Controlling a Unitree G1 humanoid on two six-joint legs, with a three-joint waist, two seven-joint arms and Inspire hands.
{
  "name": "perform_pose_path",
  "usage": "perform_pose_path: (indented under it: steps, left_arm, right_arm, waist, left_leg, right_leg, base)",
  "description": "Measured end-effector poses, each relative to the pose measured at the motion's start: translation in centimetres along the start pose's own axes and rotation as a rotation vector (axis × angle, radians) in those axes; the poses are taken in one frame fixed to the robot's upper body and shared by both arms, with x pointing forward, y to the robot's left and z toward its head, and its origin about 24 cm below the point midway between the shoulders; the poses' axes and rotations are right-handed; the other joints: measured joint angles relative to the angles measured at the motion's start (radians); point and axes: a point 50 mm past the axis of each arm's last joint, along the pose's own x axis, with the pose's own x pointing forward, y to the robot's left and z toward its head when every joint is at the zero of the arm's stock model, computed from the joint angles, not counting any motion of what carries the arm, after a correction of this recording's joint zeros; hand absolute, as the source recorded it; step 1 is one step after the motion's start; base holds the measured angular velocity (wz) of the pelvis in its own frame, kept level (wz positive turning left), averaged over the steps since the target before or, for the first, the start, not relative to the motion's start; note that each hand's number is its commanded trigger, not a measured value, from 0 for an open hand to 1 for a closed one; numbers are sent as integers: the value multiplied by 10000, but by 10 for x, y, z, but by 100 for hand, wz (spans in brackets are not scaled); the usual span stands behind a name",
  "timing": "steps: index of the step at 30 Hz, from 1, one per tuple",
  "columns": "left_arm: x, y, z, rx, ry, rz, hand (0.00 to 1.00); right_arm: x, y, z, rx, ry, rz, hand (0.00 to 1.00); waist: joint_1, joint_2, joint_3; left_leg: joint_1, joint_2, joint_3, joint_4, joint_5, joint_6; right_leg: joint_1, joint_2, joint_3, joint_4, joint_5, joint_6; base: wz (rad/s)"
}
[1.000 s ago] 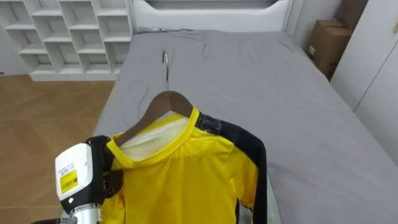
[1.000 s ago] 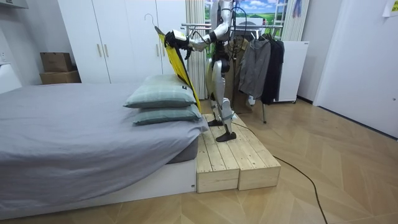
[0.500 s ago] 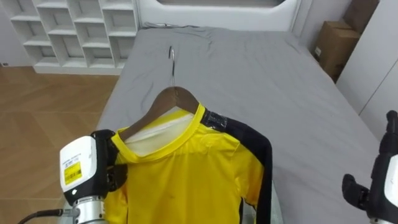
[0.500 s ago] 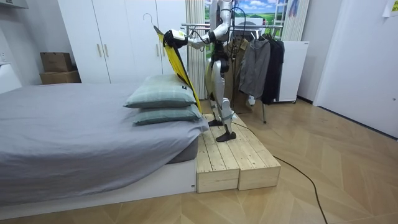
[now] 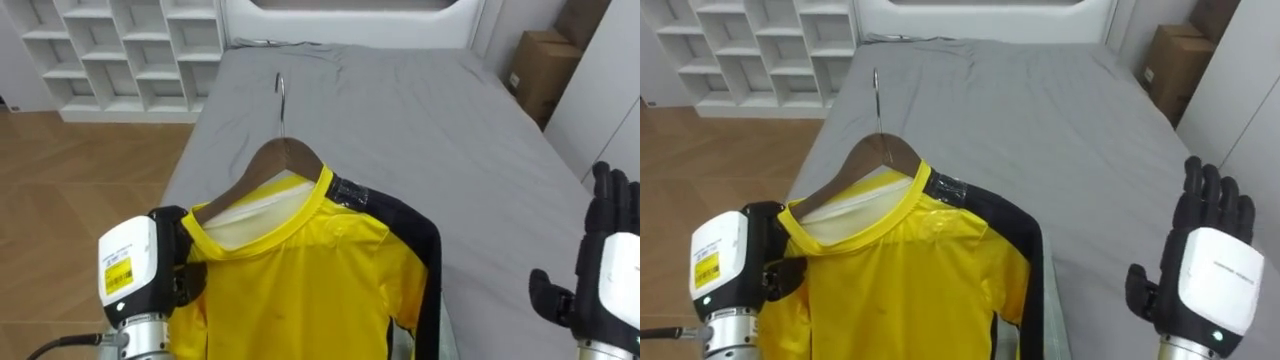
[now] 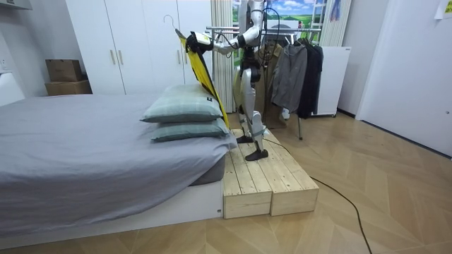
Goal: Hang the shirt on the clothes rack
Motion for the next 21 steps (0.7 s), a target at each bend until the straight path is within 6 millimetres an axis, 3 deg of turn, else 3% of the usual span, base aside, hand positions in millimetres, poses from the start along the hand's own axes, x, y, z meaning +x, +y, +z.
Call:
perform_pose_path:
  steps: [8,16,21]
  left_arm:
    - [2,1,7,34,-503,-190,100]
    - [2,1,7,89,-560,-256,100]
    - [2,1,7,96,-563,-253,100]
  right_arm:
    - [3,4,13,256,-625,1504,0]
    - [5,4,26,619,-1113,2084,0]
    - [3,7,29,650,-1207,2451,0]
  waist:
    - [198,-23,-2]
    - [188,-268,0]
    - [236,-307,0]
  left_leg:
    - [61,-4,69,-64,1,1]
    - [137,-4,143,-130,0,1]
    - [137,-5,143,-144,0,1]
  right_leg:
    - [-7,6,72,3,0,0]
    - [14,17,171,15,1,2]
    - [13,18,169,14,1,2]
  base:
    - [-2]
    - [-2]
    - [0]
